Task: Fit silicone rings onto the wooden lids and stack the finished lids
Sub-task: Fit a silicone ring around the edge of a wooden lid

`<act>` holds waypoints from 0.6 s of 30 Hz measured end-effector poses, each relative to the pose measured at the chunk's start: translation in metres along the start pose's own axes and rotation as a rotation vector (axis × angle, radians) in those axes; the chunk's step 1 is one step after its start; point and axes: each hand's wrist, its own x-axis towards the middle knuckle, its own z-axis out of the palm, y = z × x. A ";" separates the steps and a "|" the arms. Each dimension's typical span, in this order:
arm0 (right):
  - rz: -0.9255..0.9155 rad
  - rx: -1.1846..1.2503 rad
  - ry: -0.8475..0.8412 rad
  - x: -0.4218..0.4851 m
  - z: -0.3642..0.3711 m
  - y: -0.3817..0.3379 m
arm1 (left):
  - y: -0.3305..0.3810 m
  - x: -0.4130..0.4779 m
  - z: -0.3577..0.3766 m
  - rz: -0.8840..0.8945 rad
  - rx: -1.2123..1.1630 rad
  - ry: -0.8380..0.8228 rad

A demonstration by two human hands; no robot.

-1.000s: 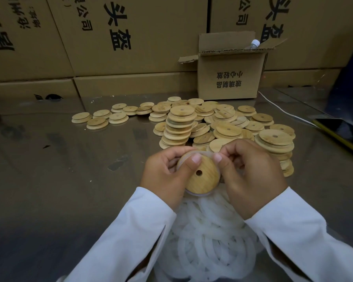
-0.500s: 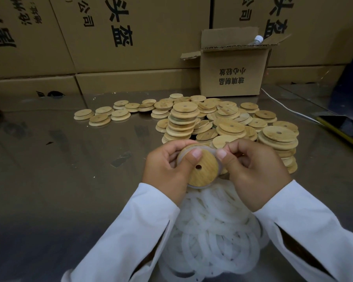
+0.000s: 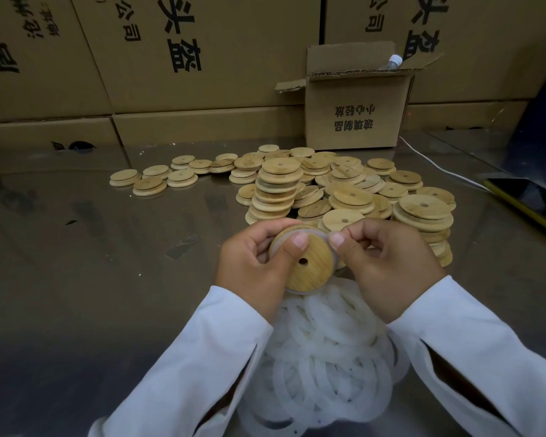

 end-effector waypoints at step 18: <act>0.061 0.232 0.036 0.000 0.002 -0.004 | -0.001 0.001 0.000 -0.072 -0.044 -0.023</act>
